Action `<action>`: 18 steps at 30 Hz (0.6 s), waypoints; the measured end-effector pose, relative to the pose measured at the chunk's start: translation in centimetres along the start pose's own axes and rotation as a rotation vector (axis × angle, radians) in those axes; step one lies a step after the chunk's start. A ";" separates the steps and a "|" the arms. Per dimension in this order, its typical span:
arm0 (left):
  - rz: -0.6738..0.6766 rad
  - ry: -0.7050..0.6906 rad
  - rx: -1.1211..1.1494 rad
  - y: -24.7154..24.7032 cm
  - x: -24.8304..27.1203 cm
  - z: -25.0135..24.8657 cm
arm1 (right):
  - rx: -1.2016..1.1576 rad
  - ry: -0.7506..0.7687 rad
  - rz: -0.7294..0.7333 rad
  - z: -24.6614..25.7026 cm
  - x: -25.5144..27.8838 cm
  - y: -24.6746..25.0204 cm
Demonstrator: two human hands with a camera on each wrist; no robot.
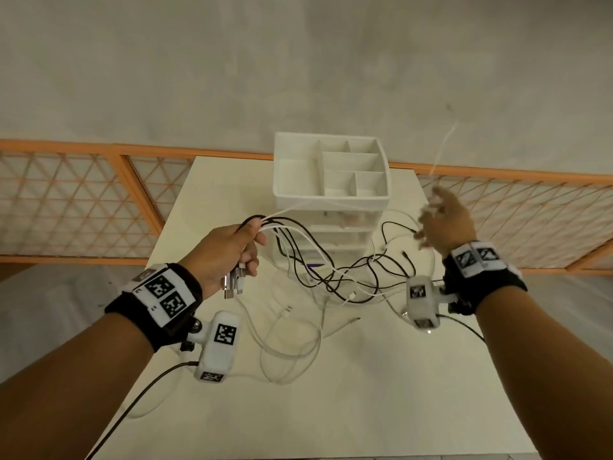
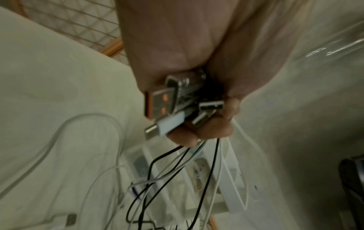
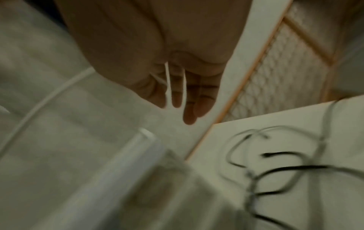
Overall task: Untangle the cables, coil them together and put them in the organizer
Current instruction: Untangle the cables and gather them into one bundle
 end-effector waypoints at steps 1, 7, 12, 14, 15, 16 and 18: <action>-0.007 -0.032 -0.041 0.1 0.2 -0.3 | 0.145 -0.074 0.093 -1.3 0.7 -0.5; 0.029 -0.095 -0.364 -1.0 1.3 -1.5 | 0.120 0.266 0.318 2.8 7.9 -4.5; 0.143 -0.205 -0.651 -3.6 2.6 -2.7 | -0.137 0.388 0.627 7.4 11.9 -9.6; 0.160 -0.253 -0.711 -2.7 3.3 -3.0 | -0.093 0.232 0.723 5.7 11.3 -10.5; 0.164 -0.248 -0.713 -1.8 3.7 -3.0 | -0.025 0.132 0.781 4.5 10.5 -10.3; 0.165 -0.224 -0.719 -0.7 3.9 -2.8 | 0.058 0.041 0.825 3.3 9.7 -9.8; 0.153 -0.132 -0.772 1.3 4.3 -1.9 | 0.189 -0.035 0.758 1.7 8.0 -8.5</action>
Point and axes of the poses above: each hand's wrist, its own x-axis away from the middle knuckle, its own y-axis out of the back of the hand, z = x × y, the point moved 1 cm from there along -x, towards the middle knuckle, and after that the axes turned 6 degrees about y, right-handed, at the moved point
